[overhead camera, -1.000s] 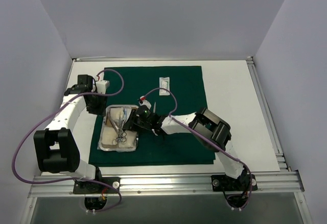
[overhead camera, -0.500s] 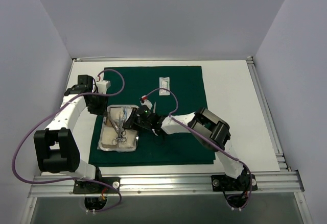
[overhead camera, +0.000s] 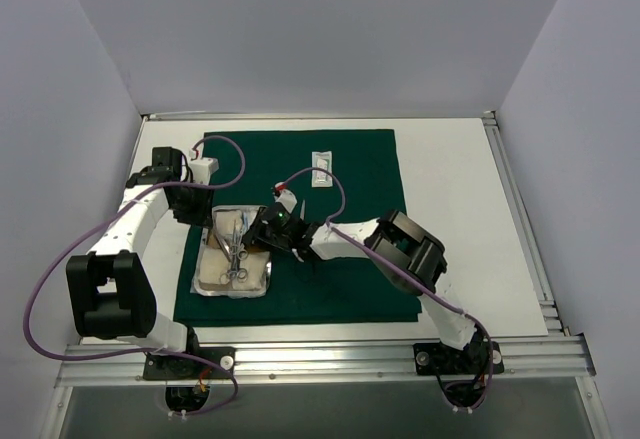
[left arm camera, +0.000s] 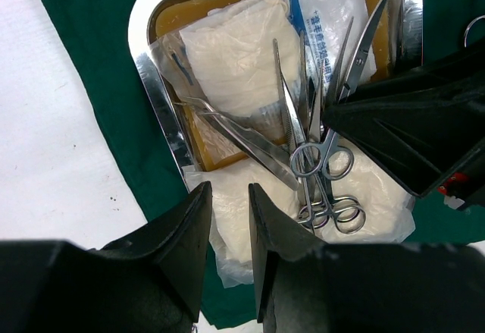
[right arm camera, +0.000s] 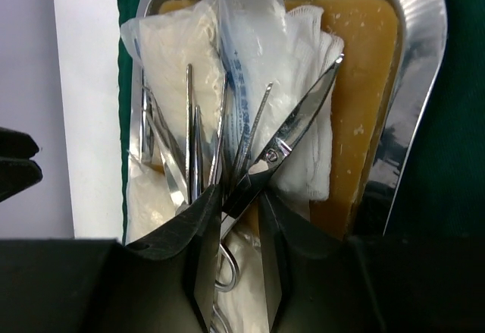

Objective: Open and lay out the surgical kit
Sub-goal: Pick up the medical item from the container.

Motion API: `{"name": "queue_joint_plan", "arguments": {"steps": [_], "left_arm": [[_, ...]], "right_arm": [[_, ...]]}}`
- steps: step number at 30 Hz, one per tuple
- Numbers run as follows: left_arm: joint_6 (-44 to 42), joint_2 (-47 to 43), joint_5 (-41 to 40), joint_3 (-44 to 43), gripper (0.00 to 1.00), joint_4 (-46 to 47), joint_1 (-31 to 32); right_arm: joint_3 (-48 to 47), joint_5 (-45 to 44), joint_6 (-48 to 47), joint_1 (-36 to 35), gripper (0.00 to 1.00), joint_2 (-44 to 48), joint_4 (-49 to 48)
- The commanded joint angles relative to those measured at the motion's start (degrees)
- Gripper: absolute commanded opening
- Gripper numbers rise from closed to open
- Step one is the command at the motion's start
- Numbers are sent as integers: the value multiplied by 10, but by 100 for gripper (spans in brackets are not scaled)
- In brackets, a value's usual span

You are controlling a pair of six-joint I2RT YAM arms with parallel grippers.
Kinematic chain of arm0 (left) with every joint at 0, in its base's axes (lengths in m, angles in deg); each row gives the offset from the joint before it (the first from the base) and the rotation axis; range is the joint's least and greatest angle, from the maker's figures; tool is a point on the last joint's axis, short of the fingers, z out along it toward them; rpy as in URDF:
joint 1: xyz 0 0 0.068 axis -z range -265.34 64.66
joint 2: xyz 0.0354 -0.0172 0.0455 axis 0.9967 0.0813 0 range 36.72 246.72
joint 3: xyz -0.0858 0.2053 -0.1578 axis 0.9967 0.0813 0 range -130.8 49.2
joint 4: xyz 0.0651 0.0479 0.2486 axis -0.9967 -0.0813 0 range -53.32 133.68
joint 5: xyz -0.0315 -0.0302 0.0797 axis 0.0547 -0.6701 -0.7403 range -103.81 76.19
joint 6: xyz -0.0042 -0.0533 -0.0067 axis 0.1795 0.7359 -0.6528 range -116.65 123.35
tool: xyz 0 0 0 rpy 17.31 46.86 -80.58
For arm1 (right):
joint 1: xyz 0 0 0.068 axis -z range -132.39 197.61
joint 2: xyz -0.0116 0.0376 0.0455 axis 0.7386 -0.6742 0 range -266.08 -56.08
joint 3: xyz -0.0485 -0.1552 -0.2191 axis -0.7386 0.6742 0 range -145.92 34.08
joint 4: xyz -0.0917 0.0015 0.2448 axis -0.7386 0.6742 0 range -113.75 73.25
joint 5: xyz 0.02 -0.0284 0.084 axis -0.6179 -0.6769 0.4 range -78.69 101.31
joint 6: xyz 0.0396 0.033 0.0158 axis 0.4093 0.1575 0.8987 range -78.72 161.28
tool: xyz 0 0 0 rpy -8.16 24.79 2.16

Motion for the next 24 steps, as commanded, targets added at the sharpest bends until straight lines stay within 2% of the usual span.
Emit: {"name": "queue_joint_plan", "arguments": {"steps": [1, 7, 13, 16, 24], "left_arm": [[-8, -13, 17, -2, 35, 2, -3], [-6, -12, 17, -3, 35, 1, -3], [-7, -11, 15, -1, 35, 2, -3], [-7, -12, 14, -2, 35, 1, -4], [-7, -12, 14, -4, 35, -1, -4]], "right_arm": [[-33, -57, -18, 3, 21, -19, 34], [-53, -89, -30, 3, 20, -29, 67], [-56, -88, -47, 0, 4, -14, 72], [-50, -85, -51, -2, 0, 3, 72], [-11, -75, -54, -2, 0, 52, 47]]}}
